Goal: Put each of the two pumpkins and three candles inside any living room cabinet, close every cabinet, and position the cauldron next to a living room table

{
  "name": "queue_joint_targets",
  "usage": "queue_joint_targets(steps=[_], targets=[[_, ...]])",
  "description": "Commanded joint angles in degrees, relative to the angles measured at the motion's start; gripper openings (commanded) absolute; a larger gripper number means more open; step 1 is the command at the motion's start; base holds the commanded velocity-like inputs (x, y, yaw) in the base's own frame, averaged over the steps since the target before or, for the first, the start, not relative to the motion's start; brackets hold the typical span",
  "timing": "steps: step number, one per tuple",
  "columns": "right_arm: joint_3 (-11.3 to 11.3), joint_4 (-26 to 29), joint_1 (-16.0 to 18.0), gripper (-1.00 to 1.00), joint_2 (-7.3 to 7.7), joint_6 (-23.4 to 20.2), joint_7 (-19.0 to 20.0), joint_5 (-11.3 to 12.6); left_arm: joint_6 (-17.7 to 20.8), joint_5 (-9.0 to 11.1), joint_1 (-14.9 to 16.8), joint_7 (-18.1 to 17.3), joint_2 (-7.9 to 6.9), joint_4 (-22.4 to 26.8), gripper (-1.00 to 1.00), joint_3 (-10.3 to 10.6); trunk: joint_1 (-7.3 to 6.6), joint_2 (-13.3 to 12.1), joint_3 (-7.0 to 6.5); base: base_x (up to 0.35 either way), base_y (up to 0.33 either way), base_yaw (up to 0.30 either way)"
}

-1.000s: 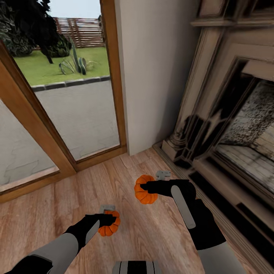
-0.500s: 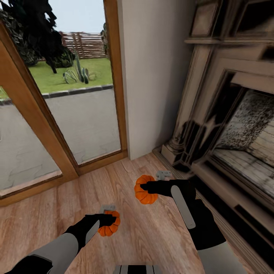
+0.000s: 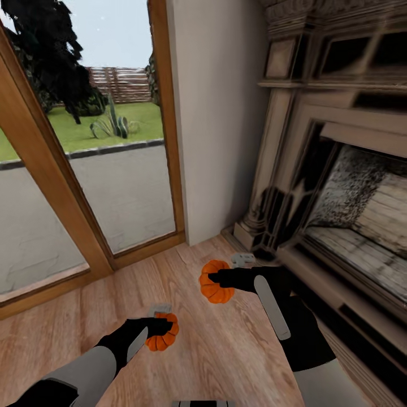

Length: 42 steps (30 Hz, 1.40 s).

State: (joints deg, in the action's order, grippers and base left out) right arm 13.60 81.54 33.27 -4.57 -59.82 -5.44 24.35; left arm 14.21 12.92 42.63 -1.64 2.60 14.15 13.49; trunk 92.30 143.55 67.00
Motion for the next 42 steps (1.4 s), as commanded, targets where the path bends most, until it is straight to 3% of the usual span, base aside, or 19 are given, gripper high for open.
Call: queue_joint_targets(steps=[1, 6, 20, 29, 42], targets=[[0.02, 0.02, 0.04, -1.00, -0.01, -0.18, -0.47, 0.60, 0.29, 0.61, 0.00, 0.07, -0.05, 0.08, -1.00, 0.40, -0.03, 0.00, -0.22, -0.001, 0.000, -0.245], [0.02, 0.02, 0.04, -1.00, 0.02, -0.18, -0.46, 0.61, 0.29, 0.62, -0.01, 0.06, -0.05, 0.10, -1.00, 0.40, -0.16, -0.07, -1.52, -0.001, 0.000, -0.260], [0.04, 0.02, 0.04, -1.00, 0.00, -0.18, -0.44, 0.68, 0.29, 0.62, -0.01, 0.12, -0.05, 0.16, -1.00, 0.40, -0.16, -0.07, -2.11, -0.111, 0.032, -0.260], [-0.03, -0.06, 0.04, -1.00, -0.10, -0.18, -0.48, 0.61, 0.29, 0.62, -0.02, 0.14, -0.05, 0.08, -1.00, 0.45, -0.16, -0.07, -2.18, -0.026, 0.020, -0.045], [0.02, -0.07, 0.04, -1.00, -0.03, -0.18, -0.30, 0.70, 0.46, 0.62, -0.02, 0.06, -0.05, 0.08, -1.00, 0.46, -0.16, -0.07, -2.44, -0.114, 0.233, -0.156]])
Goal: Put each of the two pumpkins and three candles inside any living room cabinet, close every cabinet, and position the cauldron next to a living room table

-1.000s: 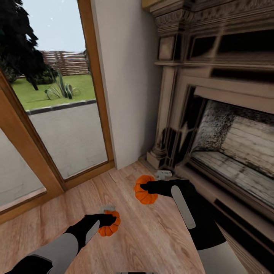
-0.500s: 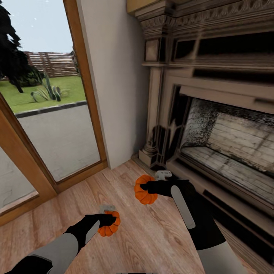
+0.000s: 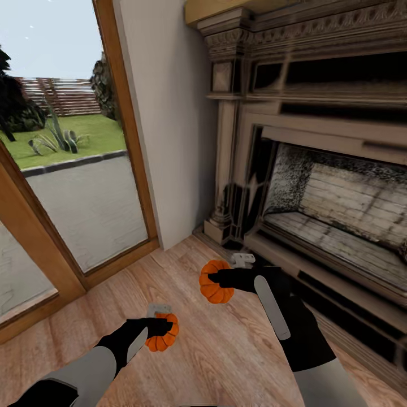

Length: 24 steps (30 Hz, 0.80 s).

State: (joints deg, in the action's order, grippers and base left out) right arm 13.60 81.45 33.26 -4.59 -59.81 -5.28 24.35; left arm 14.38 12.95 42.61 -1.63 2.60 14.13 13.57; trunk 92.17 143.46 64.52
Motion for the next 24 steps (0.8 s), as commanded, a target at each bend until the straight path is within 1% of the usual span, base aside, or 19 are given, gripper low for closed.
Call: queue_joint_targets(steps=[1, 7, 24], targets=[[0.02, 0.03, 0.05, -1.00, -0.01, -0.19, -0.45, 0.70, 0.29, 0.58, -0.02, 0.05, -0.05, 0.11, -1.00, 0.38, -0.03, 0.02, 0.01, -0.206, 0.253, -0.264], [-0.04, 0.03, 0.05, -1.00, 0.03, -0.19, -0.29, 0.70, 0.28, 0.58, -0.02, -0.08, -0.05, 0.15, -1.00, 0.40, -0.03, 0.02, -0.21, -0.089, 0.102, -0.269], [-0.11, 0.03, 0.05, -1.00, 0.18, -0.19, -0.18, 0.70, 0.33, 0.50, -0.01, -0.13, -0.05, 0.15, -1.00, 0.49, -0.47, -0.21, -4.73, -0.004, 0.004, -0.269]])
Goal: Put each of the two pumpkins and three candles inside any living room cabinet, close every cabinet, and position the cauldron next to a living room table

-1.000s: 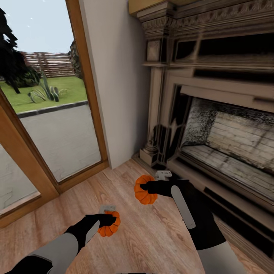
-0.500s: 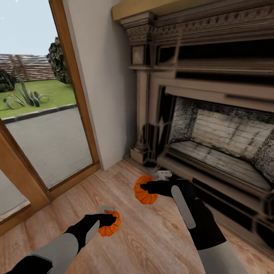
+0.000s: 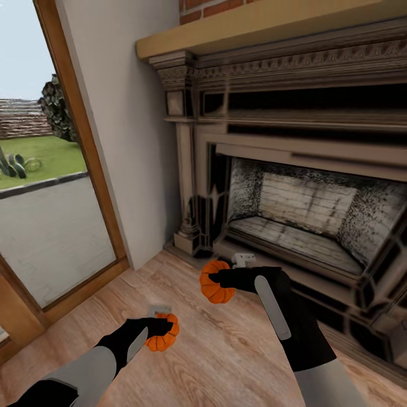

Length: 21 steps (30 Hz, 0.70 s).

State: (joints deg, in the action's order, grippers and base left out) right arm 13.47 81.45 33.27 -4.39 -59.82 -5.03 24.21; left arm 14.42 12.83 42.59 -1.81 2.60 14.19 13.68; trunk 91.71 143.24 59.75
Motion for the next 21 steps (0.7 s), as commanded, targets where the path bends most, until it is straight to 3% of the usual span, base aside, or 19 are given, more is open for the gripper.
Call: queue_joint_targets(steps=[1, 16, 21], targets=[[0.01, 0.03, 0.04, -1.00, -0.01, -0.18, -0.43, 0.84, 0.29, 0.62, 0.01, 0.05, -0.05, 0.11, -1.00, 0.38, -0.05, -0.02, -0.23, 0.000, 0.000, -0.256], [0.00, 0.03, 0.04, -1.00, 0.00, -0.18, -0.42, 0.84, 0.33, 0.61, 0.01, 0.05, -0.05, 0.14, -1.00, 0.38, -3.34, -6.04, -3.70, 0.000, 0.000, -0.249], [0.02, 0.03, 0.04, -1.00, 0.04, -0.18, -0.33, 0.87, 0.35, 0.61, 0.02, 0.05, -0.05, 0.14, -1.00, 0.38, -4.44, -8.04, -4.69, 0.000, 0.000, -0.104]])
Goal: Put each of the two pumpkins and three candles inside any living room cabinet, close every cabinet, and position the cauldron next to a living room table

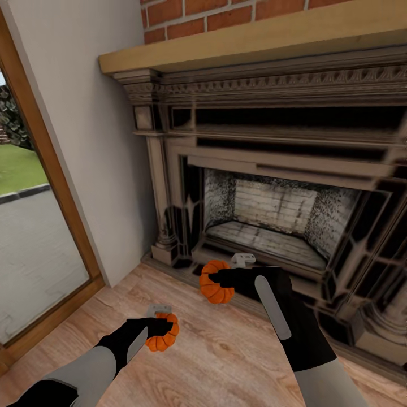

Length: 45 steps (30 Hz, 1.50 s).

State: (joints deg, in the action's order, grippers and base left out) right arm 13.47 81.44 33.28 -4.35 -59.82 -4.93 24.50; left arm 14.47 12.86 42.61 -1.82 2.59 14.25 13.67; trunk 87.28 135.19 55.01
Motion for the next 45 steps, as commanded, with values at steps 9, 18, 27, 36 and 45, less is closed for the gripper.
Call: queue_joint_targets(steps=[9, 18, 27, 36, 45], targets=[[0.06, 0.03, 0.04, -1.00, 0.02, -0.18, -0.37, 0.56, 0.02, 0.58, 0.00, 0.10, -0.04, 0.07, -1.00, 0.39, -0.23, -0.39, -0.14, 0.000, 0.000, -0.009], [0.06, 0.03, 0.04, -1.00, -0.10, -0.18, -0.47, 0.58, -0.23, 0.58, 0.02, 0.18, -0.04, 0.08, -1.00, 0.39, -0.23, -0.39, -0.23, -0.139, 0.030, -0.029], [-0.01, 0.03, 0.04, -1.00, -0.03, -0.18, -0.43, 0.64, -0.30, 0.58, -0.01, 0.17, -0.04, 0.07, -1.00, 0.39, -0.23, -0.39, -0.73, -0.271, 0.064, -0.213], [-0.43, 0.03, 0.04, -1.00, 0.04, -0.18, -0.35, 0.60, -0.41, 0.58, 0.00, 0.19, -0.04, 0.08, -1.00, 0.44, -0.23, -0.39, -1.27, -0.033, 0.005, -0.241], [-0.54, 0.03, 0.04, -1.00, 0.12, -0.18, -0.34, 0.56, -0.41, 0.58, -0.02, 0.22, -0.04, 0.11, -1.00, 0.48, -0.23, -0.39, -1.81, -0.001, 0.000, -0.242]])
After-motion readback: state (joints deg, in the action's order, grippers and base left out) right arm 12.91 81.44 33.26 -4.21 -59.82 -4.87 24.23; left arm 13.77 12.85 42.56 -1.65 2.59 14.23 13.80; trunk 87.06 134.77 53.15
